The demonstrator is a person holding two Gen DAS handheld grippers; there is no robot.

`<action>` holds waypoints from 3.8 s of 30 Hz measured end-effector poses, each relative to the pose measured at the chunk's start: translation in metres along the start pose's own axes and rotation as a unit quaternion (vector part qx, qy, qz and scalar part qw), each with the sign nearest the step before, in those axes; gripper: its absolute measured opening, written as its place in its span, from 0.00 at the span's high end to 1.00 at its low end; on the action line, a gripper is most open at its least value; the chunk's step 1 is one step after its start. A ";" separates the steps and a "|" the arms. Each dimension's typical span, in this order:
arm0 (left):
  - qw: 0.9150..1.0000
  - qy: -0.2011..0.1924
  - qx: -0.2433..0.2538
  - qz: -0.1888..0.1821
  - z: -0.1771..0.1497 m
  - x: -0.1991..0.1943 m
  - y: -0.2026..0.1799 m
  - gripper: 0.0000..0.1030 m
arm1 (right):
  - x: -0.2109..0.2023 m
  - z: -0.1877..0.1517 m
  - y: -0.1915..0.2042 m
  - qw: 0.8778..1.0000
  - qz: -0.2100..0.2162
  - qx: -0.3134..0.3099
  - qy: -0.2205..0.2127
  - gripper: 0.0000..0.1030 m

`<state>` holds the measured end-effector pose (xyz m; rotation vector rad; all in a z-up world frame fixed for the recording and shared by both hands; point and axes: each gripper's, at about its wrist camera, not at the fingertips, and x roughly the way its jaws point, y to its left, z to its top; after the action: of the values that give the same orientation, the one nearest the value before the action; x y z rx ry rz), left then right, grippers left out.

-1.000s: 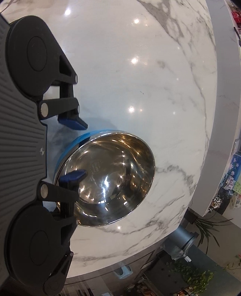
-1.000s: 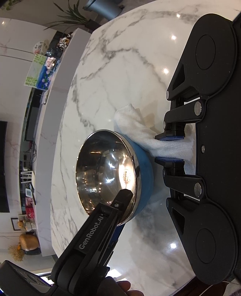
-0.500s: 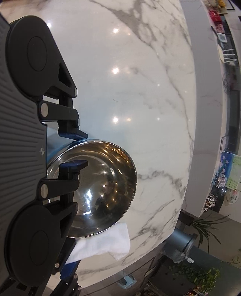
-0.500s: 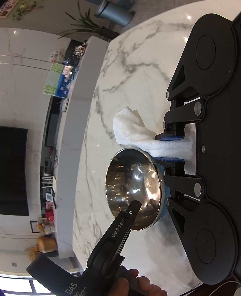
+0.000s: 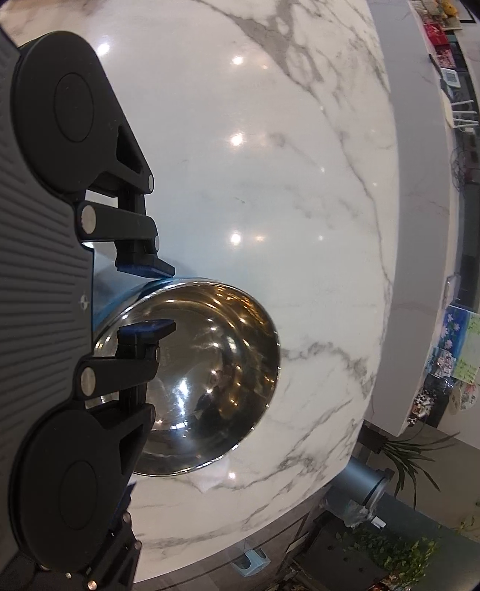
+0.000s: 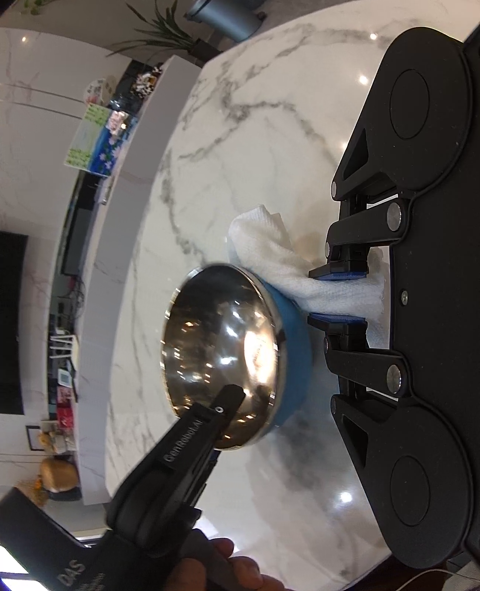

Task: Clean bowl
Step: 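Turn the bowl by its rim with the left gripper while the right wipes the outer wall, then hold the bowl rim with the left gripper while the right rubs the towel along the outer wall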

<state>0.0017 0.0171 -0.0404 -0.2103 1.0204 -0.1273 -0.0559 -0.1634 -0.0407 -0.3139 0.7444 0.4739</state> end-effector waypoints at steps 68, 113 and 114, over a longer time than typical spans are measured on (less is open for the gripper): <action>0.997 -0.052 0.045 -0.019 -0.012 -0.005 -0.001 0.59 | 0.008 -0.001 0.008 1.000 -0.008 -0.013 0.002 0.85; 0.994 -0.058 0.085 0.027 -0.015 -0.008 -0.006 0.79 | 0.013 0.007 0.008 0.993 -0.034 -0.111 -0.025 0.85; 0.994 -0.058 0.086 0.027 -0.015 -0.008 -0.006 0.79 | 0.014 0.006 0.008 0.993 -0.032 -0.112 -0.023 0.85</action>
<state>-0.0148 0.0108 -0.0401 -0.0328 0.8930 -0.1506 -0.0474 -0.1499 -0.0475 -0.5329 0.6344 0.5023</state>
